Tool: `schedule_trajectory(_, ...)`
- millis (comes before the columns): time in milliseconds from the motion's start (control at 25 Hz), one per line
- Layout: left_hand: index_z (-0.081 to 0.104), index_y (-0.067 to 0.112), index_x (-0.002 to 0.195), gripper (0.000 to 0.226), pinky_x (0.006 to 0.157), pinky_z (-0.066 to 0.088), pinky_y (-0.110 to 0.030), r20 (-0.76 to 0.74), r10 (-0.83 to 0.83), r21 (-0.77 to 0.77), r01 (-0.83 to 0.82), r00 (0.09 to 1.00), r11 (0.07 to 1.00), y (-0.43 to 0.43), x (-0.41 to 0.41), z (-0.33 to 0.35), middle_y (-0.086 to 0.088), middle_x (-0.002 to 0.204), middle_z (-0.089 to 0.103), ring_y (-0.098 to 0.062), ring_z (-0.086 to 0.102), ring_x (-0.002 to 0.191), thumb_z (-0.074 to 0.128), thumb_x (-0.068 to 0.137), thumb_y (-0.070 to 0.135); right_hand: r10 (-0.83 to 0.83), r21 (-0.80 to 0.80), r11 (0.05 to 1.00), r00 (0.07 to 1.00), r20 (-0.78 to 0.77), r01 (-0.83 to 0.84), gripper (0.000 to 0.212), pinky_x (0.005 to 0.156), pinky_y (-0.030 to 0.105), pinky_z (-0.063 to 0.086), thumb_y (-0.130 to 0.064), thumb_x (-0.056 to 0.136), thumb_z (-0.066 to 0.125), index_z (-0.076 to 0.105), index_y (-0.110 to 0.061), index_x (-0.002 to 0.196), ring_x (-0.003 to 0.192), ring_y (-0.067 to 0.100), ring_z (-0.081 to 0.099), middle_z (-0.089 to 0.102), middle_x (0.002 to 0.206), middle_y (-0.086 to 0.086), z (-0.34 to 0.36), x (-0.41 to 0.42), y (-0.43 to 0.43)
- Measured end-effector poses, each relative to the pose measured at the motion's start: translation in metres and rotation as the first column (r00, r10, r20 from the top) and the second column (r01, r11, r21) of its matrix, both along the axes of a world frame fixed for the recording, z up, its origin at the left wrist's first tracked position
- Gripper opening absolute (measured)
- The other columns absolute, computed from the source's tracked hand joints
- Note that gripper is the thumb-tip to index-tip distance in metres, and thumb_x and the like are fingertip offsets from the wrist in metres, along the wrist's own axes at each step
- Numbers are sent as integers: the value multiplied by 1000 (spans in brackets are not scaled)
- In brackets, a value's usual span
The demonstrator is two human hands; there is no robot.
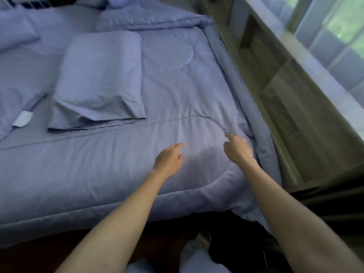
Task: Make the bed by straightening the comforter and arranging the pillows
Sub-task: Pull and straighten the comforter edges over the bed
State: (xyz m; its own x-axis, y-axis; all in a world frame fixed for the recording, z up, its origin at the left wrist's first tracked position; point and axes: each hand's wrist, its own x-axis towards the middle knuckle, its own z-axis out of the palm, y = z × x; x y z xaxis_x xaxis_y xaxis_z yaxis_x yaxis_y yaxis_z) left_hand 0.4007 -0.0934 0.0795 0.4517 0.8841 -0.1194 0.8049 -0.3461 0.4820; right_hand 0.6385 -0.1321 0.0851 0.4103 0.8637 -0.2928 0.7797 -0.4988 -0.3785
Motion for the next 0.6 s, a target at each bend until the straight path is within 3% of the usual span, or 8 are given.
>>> schedule_trajectory(120, 54, 18, 131, 37, 99, 45, -35, 222, 179, 20, -188, 959, 982, -3, -56, 29, 1, 133, 58, -22, 55, 121, 49, 94, 17, 52, 296, 955, 981, -187, 6, 38, 97, 35, 41, -19, 93, 48, 57, -18, 129, 119, 27, 54, 55, 136, 6, 31, -90, 18)
schedule_trajectory(240, 60, 18, 123, 31, 95, 49, -32, 428, 325, -8, -356, 843, 935, -14, -131, 58, 4, 120, 66, -14, 62, 107, 51, 93, 15, 202, 447, 895, 882, -426, 11, 32, 93, 30, 46, -12, 90, 53, 63, -17, 120, 104, 18, 62, 66, 120, 3, 57, -193, 23)
schedule_trajectory(400, 63, 19, 113, 27, 85, 51, -20, 671, 448, -113, -515, 591, 850, -40, -258, 99, 5, 104, 70, -12, 66, 94, 53, 92, 6, 385, 483, 876, 571, -725, 22, 28, 77, 32, 51, -14, 89, 52, 63, -26, 112, 92, 15, 68, 71, 104, -4, 97, -321, 16)
schedule_trajectory(600, 61, 24, 110, 28, 77, 50, -21, 789, 508, -197, -640, 346, 743, -99, -417, 132, 5, 103, 69, -10, 68, 89, 50, 94, 4, 521, 512, 851, 311, -795, -116, 29, 78, 36, 53, -12, 95, 49, 61, -30, 113, 96, 17, 67, 69, 109, -2, 123, -463, -1)
